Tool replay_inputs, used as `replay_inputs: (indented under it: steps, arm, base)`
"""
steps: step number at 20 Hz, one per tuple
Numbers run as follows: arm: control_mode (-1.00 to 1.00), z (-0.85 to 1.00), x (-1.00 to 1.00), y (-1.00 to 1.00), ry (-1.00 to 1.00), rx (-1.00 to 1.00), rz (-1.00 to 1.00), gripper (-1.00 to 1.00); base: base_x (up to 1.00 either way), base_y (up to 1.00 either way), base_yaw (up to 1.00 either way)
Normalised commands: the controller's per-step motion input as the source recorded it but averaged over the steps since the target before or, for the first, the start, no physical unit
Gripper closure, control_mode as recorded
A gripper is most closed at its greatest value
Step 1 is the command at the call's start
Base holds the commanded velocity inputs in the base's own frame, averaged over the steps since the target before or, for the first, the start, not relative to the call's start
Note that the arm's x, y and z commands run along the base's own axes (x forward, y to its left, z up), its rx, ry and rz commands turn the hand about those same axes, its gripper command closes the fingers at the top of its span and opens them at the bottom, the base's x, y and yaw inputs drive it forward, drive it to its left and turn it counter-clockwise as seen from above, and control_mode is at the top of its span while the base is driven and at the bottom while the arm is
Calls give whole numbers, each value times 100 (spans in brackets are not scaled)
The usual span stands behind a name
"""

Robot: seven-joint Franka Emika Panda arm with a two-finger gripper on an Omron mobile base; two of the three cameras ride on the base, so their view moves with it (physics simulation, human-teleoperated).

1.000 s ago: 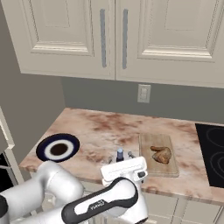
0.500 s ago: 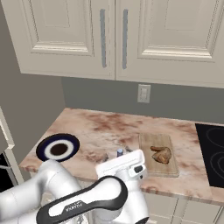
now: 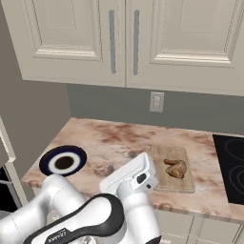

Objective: Pick the chicken drumstick from the plate and place it on the cutting board. Then pick the condiment bottle from the cabinet and place it next to the cutting board.

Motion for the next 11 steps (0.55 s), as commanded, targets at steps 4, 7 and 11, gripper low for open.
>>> replay_inputs:
  steps: [4, 7, 11]
  arm:
    - [-100, 11, -53, 0, -30, -27, 0, -100]
    - [-100, 9, -62, 0, -34, -24, 0, -100]
    - [-100, 18, -65, 0, -34, -24, 0, -100]
  base:
    - [0, 0, 0]
    - [0, 0, 0]
    - [0, 0, 0]
